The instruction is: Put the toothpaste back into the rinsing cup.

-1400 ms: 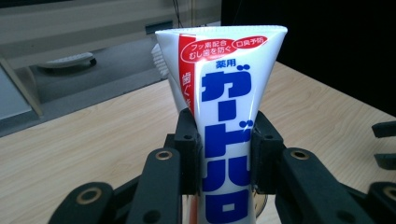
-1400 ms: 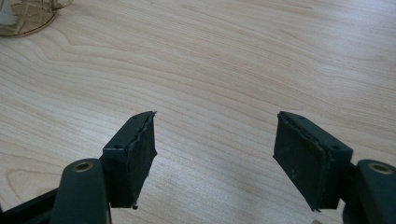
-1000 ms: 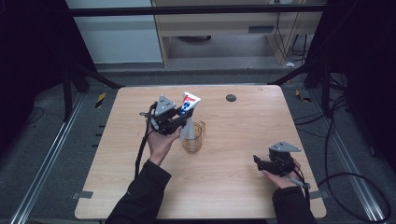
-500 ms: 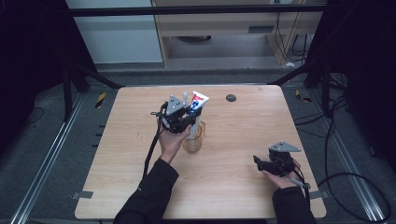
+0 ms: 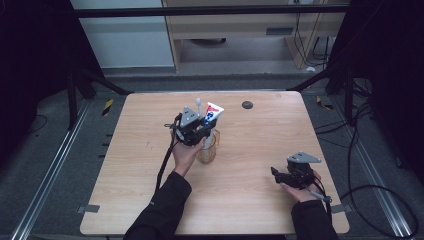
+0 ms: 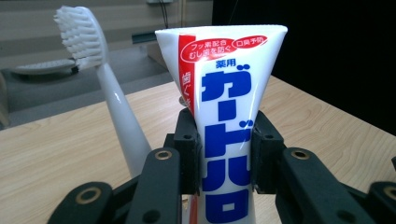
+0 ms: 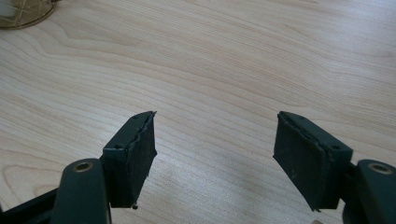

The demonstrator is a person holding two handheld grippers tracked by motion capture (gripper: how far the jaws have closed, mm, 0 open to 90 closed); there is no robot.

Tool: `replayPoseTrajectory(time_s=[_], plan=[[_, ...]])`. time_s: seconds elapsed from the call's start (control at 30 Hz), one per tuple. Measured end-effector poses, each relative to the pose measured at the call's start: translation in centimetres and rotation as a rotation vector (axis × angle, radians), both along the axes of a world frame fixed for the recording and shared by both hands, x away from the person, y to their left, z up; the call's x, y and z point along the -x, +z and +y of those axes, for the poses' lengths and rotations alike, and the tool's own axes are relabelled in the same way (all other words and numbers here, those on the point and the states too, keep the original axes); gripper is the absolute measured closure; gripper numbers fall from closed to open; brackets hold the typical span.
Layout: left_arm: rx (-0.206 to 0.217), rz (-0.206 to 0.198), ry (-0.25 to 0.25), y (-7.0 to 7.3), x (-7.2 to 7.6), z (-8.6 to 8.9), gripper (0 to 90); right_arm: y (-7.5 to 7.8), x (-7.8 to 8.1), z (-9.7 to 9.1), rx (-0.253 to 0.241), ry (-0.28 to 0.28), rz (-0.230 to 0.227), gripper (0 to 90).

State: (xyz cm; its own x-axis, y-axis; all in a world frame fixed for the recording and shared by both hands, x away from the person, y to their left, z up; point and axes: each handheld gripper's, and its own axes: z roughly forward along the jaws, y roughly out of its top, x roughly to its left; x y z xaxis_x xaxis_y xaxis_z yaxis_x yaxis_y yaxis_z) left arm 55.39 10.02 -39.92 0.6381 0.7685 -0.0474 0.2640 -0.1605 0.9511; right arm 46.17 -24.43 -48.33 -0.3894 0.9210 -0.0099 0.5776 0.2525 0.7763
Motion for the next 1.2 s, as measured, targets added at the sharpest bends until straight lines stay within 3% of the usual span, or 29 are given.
replayPoseTrajectory(time_s=[0.17, 0.3, 0.4, 0.73, 1.2], plan=[[0.000, -0.012, -0.014, -0.3, 0.4, -0.1, 68.5, 0.0, 0.0, 0.0, 0.002, 0.000, -0.001, 29.5], [-0.026, 0.019, -0.015, -1.2, 0.5, -0.2, 68.4, 0.0, 0.0, 0.0, 0.001, 0.002, 0.001, 29.5], [-0.011, 0.026, -0.012, -2.1, 0.6, 0.4, 68.3, 0.1, 0.1, 0.0, 0.002, 0.000, -0.002, 29.5], [-0.034, 0.006, -0.014, -2.3, 1.3, 0.7, 66.7, 0.0, 0.1, 0.1, 0.005, 0.001, 0.001, 29.5], [-0.138, 0.058, -0.024, -2.3, 2.7, 1.1, 63.2, 0.1, 0.1, 0.2, 0.007, 0.007, -0.004, 29.4]])
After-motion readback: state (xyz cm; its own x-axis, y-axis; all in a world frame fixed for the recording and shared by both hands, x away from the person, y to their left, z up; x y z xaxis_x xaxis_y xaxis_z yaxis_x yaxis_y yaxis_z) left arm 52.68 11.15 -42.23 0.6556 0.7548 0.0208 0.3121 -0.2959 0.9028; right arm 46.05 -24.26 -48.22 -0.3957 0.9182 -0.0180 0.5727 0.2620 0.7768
